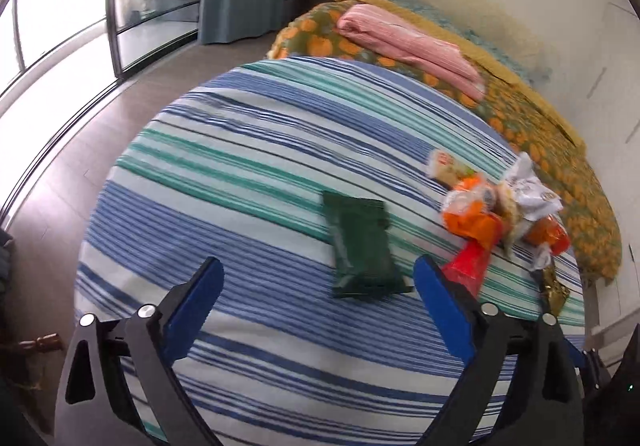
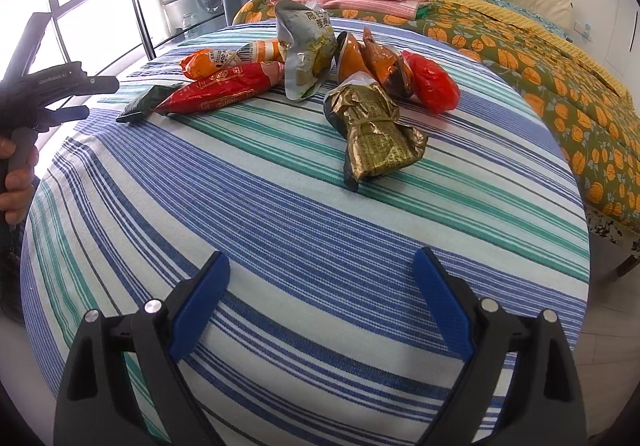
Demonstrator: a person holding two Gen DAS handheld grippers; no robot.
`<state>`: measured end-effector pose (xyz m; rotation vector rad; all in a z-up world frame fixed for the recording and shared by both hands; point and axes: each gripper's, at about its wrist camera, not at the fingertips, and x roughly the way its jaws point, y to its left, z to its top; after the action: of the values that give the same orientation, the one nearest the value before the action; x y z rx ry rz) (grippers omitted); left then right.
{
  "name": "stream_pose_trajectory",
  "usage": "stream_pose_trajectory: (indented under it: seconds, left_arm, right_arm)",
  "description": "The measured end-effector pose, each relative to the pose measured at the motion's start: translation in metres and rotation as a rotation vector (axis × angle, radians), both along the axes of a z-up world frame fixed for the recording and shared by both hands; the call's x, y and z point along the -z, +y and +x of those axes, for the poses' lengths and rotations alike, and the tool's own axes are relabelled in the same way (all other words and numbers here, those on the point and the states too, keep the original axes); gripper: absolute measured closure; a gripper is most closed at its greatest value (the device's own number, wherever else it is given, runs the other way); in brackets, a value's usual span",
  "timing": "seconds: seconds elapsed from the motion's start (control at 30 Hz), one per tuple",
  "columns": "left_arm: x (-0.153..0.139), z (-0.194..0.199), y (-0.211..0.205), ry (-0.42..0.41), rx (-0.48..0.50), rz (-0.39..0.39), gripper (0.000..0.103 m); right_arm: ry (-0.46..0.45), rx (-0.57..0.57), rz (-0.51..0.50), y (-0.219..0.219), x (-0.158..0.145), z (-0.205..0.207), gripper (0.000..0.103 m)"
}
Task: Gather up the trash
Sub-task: 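Grasp the dark green packet with the left tool while the right tool grasps the gold wrapper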
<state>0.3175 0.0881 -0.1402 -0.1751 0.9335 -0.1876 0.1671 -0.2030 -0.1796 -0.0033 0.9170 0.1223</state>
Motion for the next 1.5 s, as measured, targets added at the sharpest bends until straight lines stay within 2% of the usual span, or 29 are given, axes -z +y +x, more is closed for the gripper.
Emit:
stream_pose_trajectory:
  seconds: [0.17,0.23,0.3,0.33,0.37,0.4,0.5,0.6,0.73,0.77,0.83,0.87,0.9,1.0,1.1,1.2,1.27,1.37,1.4,1.43,1.5]
  left_arm:
    - [0.020,0.018,-0.042,0.016,0.024,0.154,0.007]
    - [0.028,0.022,-0.046,0.033,0.020,0.193,0.011]
    - [0.029,0.021,-0.050,0.005,0.021,0.239,0.023]
    - [0.028,0.019,-0.049,-0.006,0.033,0.235,0.030]
    - [0.026,0.015,-0.048,-0.019,0.049,0.238,0.049]
    - [0.025,0.012,-0.046,-0.024,0.070,0.238,0.057]
    - [0.023,-0.006,-0.038,-0.028,0.100,0.229,0.065]
    - [0.022,-0.039,-0.031,-0.022,0.129,0.178,0.065]
    - [0.020,-0.084,-0.043,-0.017,0.213,0.123,0.063]
    - [0.021,-0.089,-0.049,-0.018,0.223,0.122,0.060]
    - [0.023,-0.095,-0.056,-0.029,0.231,0.132,0.046]
    - [0.024,-0.096,-0.058,-0.035,0.230,0.142,0.033]
    - [0.026,-0.095,-0.058,-0.039,0.218,0.160,0.028]
    - [0.028,-0.092,-0.059,-0.039,0.210,0.172,0.024]
    - [0.030,-0.093,-0.065,-0.040,0.226,0.222,0.019]
    - [0.030,-0.094,-0.066,-0.039,0.211,0.228,0.019]
    - [0.030,-0.094,-0.065,-0.039,0.210,0.226,0.019]
    - [0.030,-0.093,-0.064,-0.039,0.210,0.227,0.018]
    - [0.030,-0.092,-0.064,-0.039,0.210,0.227,0.018]
    - [0.030,-0.092,-0.064,-0.039,0.210,0.227,0.018]
    - [0.030,-0.093,-0.064,-0.039,0.210,0.227,0.018]
  right_arm:
    - [0.000,0.001,0.000,0.000,0.000,0.000,0.013]
    - [0.000,0.000,0.000,0.000,0.000,0.000,0.013]
    - [0.000,0.001,0.000,0.000,0.000,0.000,0.013]
    - [0.000,0.002,-0.001,0.000,0.000,-0.001,0.013]
    - [0.000,0.004,-0.001,0.000,0.000,-0.001,0.013]
    - [0.000,0.006,-0.001,0.000,0.000,-0.001,0.013]
    - [-0.001,0.014,0.000,-0.002,0.000,-0.002,0.013]
    - [-0.001,0.016,0.000,-0.002,0.000,-0.002,0.013]
    - [0.000,0.019,0.002,-0.002,0.000,-0.002,0.013]
    - [0.000,0.021,0.004,-0.003,0.000,-0.002,0.013]
    - [0.001,0.020,0.018,-0.004,0.000,-0.002,0.012]
    - [-0.001,0.018,0.036,-0.007,-0.001,-0.002,0.011]
    - [0.000,0.010,0.077,-0.012,-0.002,-0.002,0.011]
    - [0.016,0.034,0.175,-0.033,-0.010,0.008,0.011]
    - [0.001,0.057,0.149,-0.044,-0.027,0.029,0.011]
    - [0.093,0.005,0.121,-0.039,-0.024,0.060,0.011]
    - [0.118,-0.018,0.052,-0.029,-0.020,0.075,0.013]
    - [0.124,-0.035,-0.033,-0.017,-0.010,0.090,0.024]
    - [0.124,-0.025,-0.031,-0.018,-0.007,0.092,0.035]
    - [0.107,-0.013,-0.003,-0.020,-0.008,0.092,0.055]
    - [0.099,0.009,0.024,-0.025,-0.010,0.090,0.063]
